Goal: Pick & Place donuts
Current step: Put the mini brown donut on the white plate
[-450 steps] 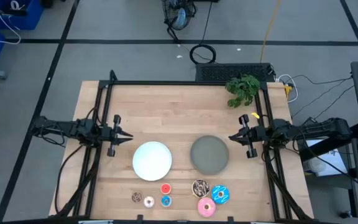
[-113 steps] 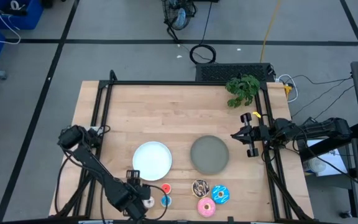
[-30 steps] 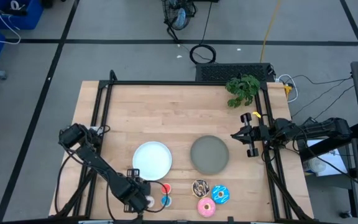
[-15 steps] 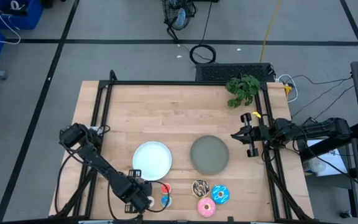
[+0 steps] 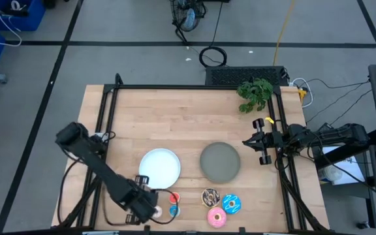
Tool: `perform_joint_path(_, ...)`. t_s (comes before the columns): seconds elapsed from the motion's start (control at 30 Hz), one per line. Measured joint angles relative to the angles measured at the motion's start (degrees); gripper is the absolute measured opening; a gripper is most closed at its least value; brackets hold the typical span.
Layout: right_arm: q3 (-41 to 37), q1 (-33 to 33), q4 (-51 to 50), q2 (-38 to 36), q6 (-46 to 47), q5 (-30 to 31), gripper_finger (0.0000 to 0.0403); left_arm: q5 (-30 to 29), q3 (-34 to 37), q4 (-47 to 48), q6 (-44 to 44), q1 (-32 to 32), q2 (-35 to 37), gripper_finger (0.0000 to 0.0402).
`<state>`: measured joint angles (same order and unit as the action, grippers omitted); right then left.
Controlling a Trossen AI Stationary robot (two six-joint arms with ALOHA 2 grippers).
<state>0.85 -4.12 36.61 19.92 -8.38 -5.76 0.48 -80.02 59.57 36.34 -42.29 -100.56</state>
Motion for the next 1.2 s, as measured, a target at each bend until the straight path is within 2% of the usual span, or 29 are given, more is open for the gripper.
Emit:
perform_joint_path(0.13, 0.0, 0.0, 0.0, 0.0, 0.0, 0.0, 0.0, -4.5, -4.2, 5.0, 0.2, 0.0, 7.0, 0.0022)
perform_joint_path(0.23, 0.0, 0.0, 0.0, 0.0, 0.0, 0.0, 0.0, -8.3, -6.3, 12.2, 2.6, 0.3, 12.1, 0.0009)
perform_joint_path(0.4, 0.0, 0.0, 0.0, 0.0, 0.0, 0.0, 0.0, -12.7, -6.7, 24.1, 9.2, 2.5, 19.7, 0.0016)
perform_joint_path(0.53, 0.0, 0.0, 0.0, 0.0, 0.0, 0.0, 0.0, -14.1, -6.7, 27.4, 11.3, 4.0, 23.4, 0.001)
perform_joint_path(0.77, 0.0, 0.0, 0.0, 0.0, 0.0, 0.0, 0.0, -14.0, -6.7, 28.0, 10.4, 5.2, 23.7, 0.0016)
perform_joint_path(0.87, 0.0, 0.0, 0.0, 0.0, 0.2, 0.0, 0.0, -14.3, -6.7, 28.0, 9.8, 5.9, 23.7, 0.0007)
perform_joint_path(0.97, 0.0, 0.0, 0.0, 0.0, 0.2, 0.0, 0.0, -18.4, -6.0, 27.4, 11.4, 7.2, 23.7, 0.001)
perform_joint_path(1.07, 0.0, 0.0, 0.0, 0.0, 0.2, 0.0, 0.0, -17.9, -4.1, 26.5, 12.2, 10.4, 23.1, 0.0016)
perform_joint_path(1.2, 0.0, 0.0, 0.0, 0.0, 0.1, 0.0, 0.0, -15.5, -1.2, 26.0, 8.2, 15.8, 19.5, 0.0006)
